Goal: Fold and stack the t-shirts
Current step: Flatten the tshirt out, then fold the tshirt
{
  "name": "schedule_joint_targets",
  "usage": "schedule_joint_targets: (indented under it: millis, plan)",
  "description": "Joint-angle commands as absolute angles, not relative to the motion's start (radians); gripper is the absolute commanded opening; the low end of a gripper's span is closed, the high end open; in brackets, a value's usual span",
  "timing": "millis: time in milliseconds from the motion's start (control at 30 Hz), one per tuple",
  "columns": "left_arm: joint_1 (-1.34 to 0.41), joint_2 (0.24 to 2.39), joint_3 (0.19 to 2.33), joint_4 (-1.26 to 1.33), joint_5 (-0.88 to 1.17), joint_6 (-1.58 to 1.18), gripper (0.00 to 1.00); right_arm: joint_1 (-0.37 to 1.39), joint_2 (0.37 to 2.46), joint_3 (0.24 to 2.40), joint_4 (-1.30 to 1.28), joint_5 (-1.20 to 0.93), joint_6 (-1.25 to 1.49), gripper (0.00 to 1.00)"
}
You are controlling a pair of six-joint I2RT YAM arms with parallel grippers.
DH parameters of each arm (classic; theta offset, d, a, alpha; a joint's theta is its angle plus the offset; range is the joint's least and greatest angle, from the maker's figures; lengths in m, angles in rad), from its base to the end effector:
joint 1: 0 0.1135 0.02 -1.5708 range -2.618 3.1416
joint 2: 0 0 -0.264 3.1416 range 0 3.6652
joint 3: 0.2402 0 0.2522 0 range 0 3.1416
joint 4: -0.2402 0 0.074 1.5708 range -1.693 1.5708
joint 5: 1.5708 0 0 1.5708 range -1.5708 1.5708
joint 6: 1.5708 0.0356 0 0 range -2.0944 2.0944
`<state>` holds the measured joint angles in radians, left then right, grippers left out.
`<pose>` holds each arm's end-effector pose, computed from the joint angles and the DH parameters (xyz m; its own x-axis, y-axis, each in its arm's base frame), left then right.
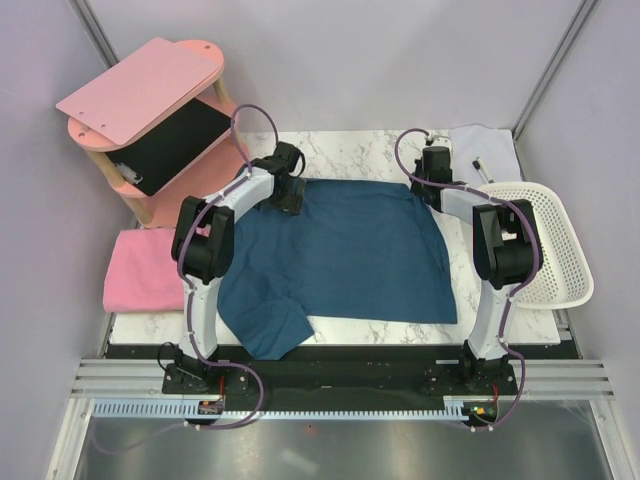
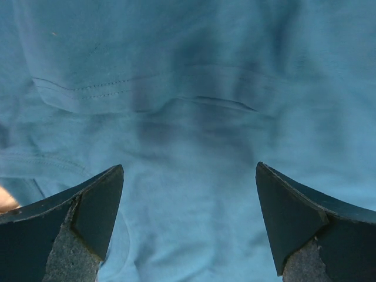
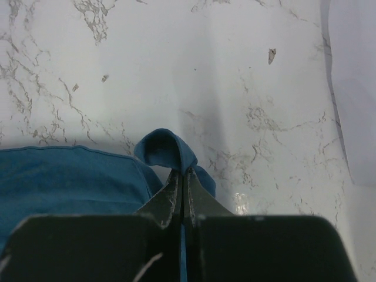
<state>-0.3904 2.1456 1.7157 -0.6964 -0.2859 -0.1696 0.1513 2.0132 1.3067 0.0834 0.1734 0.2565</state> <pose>0.4271 -0.1649 0.1899 -0.8656 0.1811 -0.4668 0.1084 0.9780 0.1784 0.4427 0.0613 0.1751 -0.5605 0.1673 -0.8111 0.1367 0.9846 0.1086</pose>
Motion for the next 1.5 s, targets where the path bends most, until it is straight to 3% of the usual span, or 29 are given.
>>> schedule_joint_targets:
  millis: [0, 600, 1100, 1200, 1467]
  plan:
    - [-0.377, 2.166, 1.747, -0.614, -0.334, -0.187, 1.0, 0.155, 2.02, 1.322, 0.135, 0.135, 0.275, 0.0]
    - [-0.357, 2.302, 1.916, -0.598, -0.272, -0.17, 0.98, 0.155, 2.042, 1.344, 0.132, 0.109, 0.275, 0.0]
    - [-0.359, 2.304, 1.921, -0.595, -0.25, -0.172, 0.86, 0.153, 2.043, 1.345, 0.13, 0.1, 0.275, 0.0]
    - [-0.357, 2.242, 1.864, -0.589, -0.287, -0.195, 0.9, 0.152, 2.042, 1.344, 0.13, 0.098, 0.275, 0.0]
    - [-0.33, 1.895, 1.399, -0.332, -0.21, -0.385, 0.94, 0.152, 2.04, 1.338, 0.135, 0.087, 0.278, 0.0]
